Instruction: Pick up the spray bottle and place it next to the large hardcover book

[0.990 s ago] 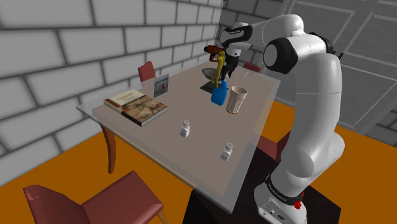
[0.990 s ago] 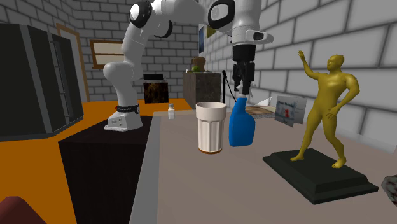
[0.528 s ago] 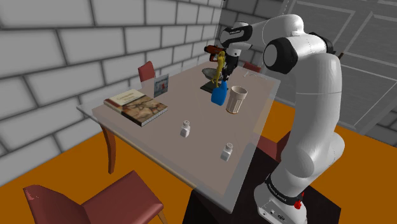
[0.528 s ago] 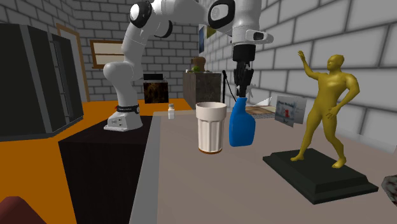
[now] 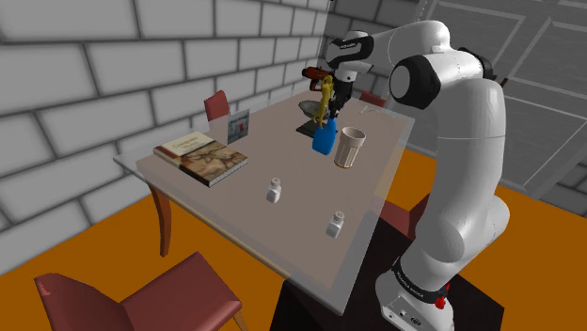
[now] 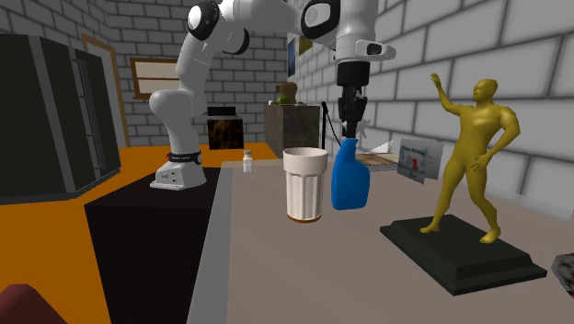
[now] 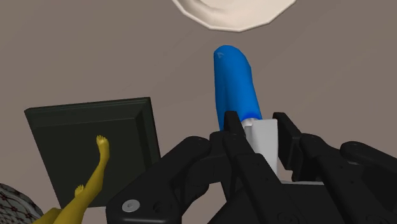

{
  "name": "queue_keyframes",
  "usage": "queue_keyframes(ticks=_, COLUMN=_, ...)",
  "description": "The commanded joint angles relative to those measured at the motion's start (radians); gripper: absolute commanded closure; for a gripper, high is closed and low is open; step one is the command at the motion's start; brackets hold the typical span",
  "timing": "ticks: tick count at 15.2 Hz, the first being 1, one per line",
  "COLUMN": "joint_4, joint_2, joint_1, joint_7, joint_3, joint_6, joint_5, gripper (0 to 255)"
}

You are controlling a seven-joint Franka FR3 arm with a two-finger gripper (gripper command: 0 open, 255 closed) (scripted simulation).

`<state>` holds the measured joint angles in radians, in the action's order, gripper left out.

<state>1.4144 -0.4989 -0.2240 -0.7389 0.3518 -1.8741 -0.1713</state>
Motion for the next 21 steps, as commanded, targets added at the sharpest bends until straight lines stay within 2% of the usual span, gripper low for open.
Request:
queue_keyframes(ticks=1, joint_4=-0.017, joint_2=0.005, joint_1=-0.001, joint_7=0.001, joint_3=0.001, joint_6=0.022, joint_5=0.002, gripper=255)
queue_keyframes(ticks=17, joint_4=-0.244, joint_2=-0.001, joint_1=-0.025, joint_7=0.011, joint_3=0.006, joint_6=0.241, joint_5=0.005, gripper=255)
queue_keyframes(ticks=18, joint_4=-0.246, joint_2=-0.001, joint_1=-0.025, joint_7=0.011, joint_3=0.006, joint_6=0.242, joint_5=0.005, gripper=255)
queue_keyframes(ticks=21, joint_4=-0.117, joint_2=0.085, joint_1=0.045, joint_7=0.069, joint_3=0.0, joint_6=0.196, joint_5=0.033, gripper=255)
